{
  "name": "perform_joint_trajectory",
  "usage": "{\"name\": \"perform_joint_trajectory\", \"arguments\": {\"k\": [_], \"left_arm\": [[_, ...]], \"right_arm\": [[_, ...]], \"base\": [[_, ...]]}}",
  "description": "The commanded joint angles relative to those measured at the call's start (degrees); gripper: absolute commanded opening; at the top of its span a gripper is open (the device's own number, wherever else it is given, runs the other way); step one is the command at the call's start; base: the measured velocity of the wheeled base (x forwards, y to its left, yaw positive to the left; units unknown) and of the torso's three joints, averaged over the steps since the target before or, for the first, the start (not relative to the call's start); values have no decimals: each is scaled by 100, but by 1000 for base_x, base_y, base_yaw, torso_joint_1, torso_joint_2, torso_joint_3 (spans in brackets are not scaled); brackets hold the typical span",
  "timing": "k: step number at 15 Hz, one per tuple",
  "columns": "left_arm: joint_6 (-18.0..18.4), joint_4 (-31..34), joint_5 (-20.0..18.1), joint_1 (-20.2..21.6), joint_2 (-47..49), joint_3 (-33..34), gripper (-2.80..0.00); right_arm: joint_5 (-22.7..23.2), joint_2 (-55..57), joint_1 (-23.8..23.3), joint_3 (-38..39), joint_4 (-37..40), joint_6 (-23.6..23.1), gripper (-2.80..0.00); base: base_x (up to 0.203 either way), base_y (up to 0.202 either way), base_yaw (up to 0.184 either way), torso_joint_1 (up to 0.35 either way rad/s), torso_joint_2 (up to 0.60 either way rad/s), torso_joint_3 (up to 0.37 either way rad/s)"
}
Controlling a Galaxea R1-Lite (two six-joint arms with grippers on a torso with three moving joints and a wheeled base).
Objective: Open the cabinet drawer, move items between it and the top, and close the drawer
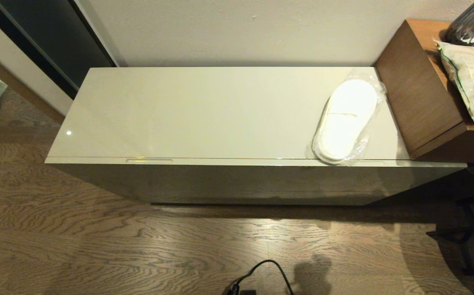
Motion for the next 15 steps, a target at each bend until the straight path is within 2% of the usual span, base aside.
{"name": "perform_joint_trajectory", "arguments": {"k": [1,3,8,11,13,15], "left_arm": [[7,-2,0,-2,7,9,-280],[5,-2,0,0,7,6,-280],[1,-2,0,-4,7,3,-280],[1,-2,0,4,7,7,-280],[9,-2,0,-4,7,0,-280],[1,-2,0,-4,7,0,-280]], "right_arm": [[-73,-1545,51,478,912,-245,-280],[-92,-1930,66,808,1312,-434,-280],[22,-2669,77,1109,1200,-796,-280],[365,-3191,77,1463,1496,-860,-280],[748,-3479,76,1858,1409,-863,-280],[768,-3521,62,2262,821,-860,-280]], "base": [[0,0,0,0,0,0],[0,0,0,0,0,0],[0,0,0,0,0,0],[0,0,0,0,0,0],[0,0,0,0,0,0],[0,0,0,0,0,0]]}}
